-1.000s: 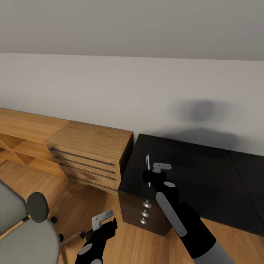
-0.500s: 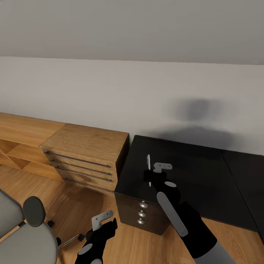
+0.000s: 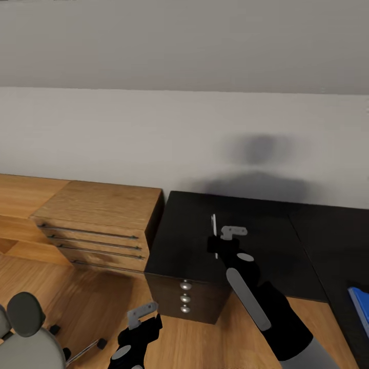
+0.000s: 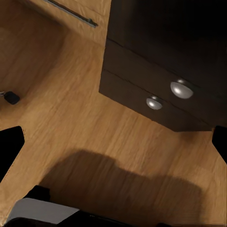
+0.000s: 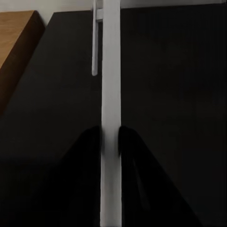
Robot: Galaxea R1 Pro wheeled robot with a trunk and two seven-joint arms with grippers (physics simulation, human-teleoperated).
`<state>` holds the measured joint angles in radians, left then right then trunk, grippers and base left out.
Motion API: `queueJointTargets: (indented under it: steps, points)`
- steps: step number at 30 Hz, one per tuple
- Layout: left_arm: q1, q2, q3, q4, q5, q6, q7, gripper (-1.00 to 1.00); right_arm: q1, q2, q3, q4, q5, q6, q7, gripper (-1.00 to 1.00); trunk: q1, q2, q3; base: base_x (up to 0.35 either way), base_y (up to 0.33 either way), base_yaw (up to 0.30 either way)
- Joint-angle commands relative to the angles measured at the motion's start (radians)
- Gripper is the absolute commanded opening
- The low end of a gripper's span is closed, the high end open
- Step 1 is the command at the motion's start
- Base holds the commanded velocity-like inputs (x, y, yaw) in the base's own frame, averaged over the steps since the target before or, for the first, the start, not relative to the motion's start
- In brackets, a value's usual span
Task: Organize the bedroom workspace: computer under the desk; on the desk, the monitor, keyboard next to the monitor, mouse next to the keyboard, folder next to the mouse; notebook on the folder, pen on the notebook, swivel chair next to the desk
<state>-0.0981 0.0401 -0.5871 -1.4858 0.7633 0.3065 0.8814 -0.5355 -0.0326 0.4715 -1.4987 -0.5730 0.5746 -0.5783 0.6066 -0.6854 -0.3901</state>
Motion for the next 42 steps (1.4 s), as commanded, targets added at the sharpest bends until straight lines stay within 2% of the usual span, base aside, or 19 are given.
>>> queueJointTargets:
  steps: [1, 6, 9, 11, 12, 18, 20, 21, 22, 23, 25, 27, 28, 31, 35, 42]
  points:
    - [-0.001, 0.001, -0.002, 0.018, 0.004, 0.004, 0.007, 1.00, -0.001, -0.005, 0.003, -0.005, -0.009, 0.001, -0.009, -1.00, -0.004, 0.006, 0.002, 0.000, 0.000, -0.070]
    - [0.001, 0.001, -0.007, 0.106, 0.002, -0.018, 0.007, 1.00, -0.001, -0.010, 0.003, -0.011, -0.009, 0.002, -0.009, -1.00, -0.023, 0.041, 0.018, 0.000, 0.000, -0.034]
    - [0.014, 0.002, -0.009, 0.162, 0.003, -0.077, 0.004, 1.00, -0.001, -0.017, 0.003, -0.014, -0.008, 0.002, -0.009, -1.00, -0.034, 0.062, 0.027, 0.000, 0.000, -0.009]
    - [0.023, 0.004, -0.009, 0.176, 0.003, -0.093, 0.003, 1.00, -0.001, -0.019, 0.004, -0.015, -0.008, 0.002, -0.010, -1.00, -0.042, 0.076, 0.033, 0.000, 0.000, -0.004]
    - [0.037, 0.018, -0.011, 0.202, 0.002, -0.111, 0.002, 1.00, -0.001, -0.021, 0.004, -0.015, -0.008, 0.003, -0.010, -1.00, -0.046, 0.083, 0.037, 0.000, 0.000, -0.002]
    - [0.046, 0.033, -0.018, 0.300, 0.002, -0.142, -0.001, 1.00, -0.001, -0.024, 0.004, -0.015, -0.009, 0.004, -0.010, -1.00, -0.069, 0.125, 0.055, 0.000, 0.000, 0.000]
    - [0.047, 0.050, -0.018, 0.344, 0.001, -0.212, -0.004, 1.00, -0.001, -0.022, -0.036, -0.008, -0.006, 0.003, -0.012, -1.00, -0.076, 0.139, 0.062, 0.000, 0.000, 0.000]
    - [0.047, 0.064, -0.019, 0.370, 0.001, -0.265, -0.006, 1.00, -0.002, -0.021, -0.104, 0.000, -0.002, 0.003, -0.013, -1.00, -0.080, 0.146, 0.065, 0.000, 0.000, 0.000]
    - [0.047, 0.067, -0.020, 0.375, 0.001, -0.276, -0.007, 1.00, -0.002, -0.021, -0.127, 0.004, -0.002, 0.003, -0.013, -1.00, -0.084, 0.153, 0.068, 0.000, 0.000, 0.000]
    - [0.047, 0.076, -0.019, 0.392, 0.002, -0.306, -0.006, 1.00, -0.017, -0.023, -0.229, 0.073, 0.000, 0.042, -0.014, -1.00, -0.088, 0.160, 0.071, 0.000, 0.000, 0.000]
    - [0.047, 0.077, -0.019, 0.395, 0.002, -0.312, -0.006, 1.00, -0.041, -0.026, -0.258, 0.122, 0.001, 0.081, -0.013, -1.00, -0.096, 0.174, 0.077, 0.000, 0.000, 0.000]
    - [0.047, 0.078, -0.019, 0.399, 0.002, -0.317, -0.006, 1.00, -0.104, -0.046, -0.302, 0.211, 0.000, 0.137, -0.009, -1.00, -0.103, 0.188, 0.084, 0.000, 0.000, 0.000]
    - [0.047, 0.079, -0.019, 0.400, 0.002, -0.318, -0.006, 1.00, -0.148, -0.067, -0.330, 0.272, -0.002, 0.162, -0.007, -1.00, -0.107, 0.195, 0.087, 0.000, 0.000, 0.000]
    - [0.047, 0.079, -0.019, 0.412, 0.003, -0.321, -0.006, 1.00, -0.213, -0.113, -0.370, 0.380, -0.005, 0.195, -0.005, -1.00, -0.119, 0.216, 0.096, 0.000, 0.000, 0.000]
    - [0.048, 0.079, -0.020, 0.441, 0.002, -0.322, -0.006, 1.00, -0.239, -0.161, -0.406, 0.408, -0.008, 0.212, -0.008, -1.00, -0.122, 0.223, 0.099, 0.000, 0.000, 0.000]
    - [0.047, 0.080, -0.020, 0.466, 0.001, -0.322, -0.006, 1.00, -0.244, -0.173, -0.419, 0.406, -0.007, 0.248, -0.011, -1.00, -0.122, 0.223, 0.099, 0.000, 0.000, 0.000]
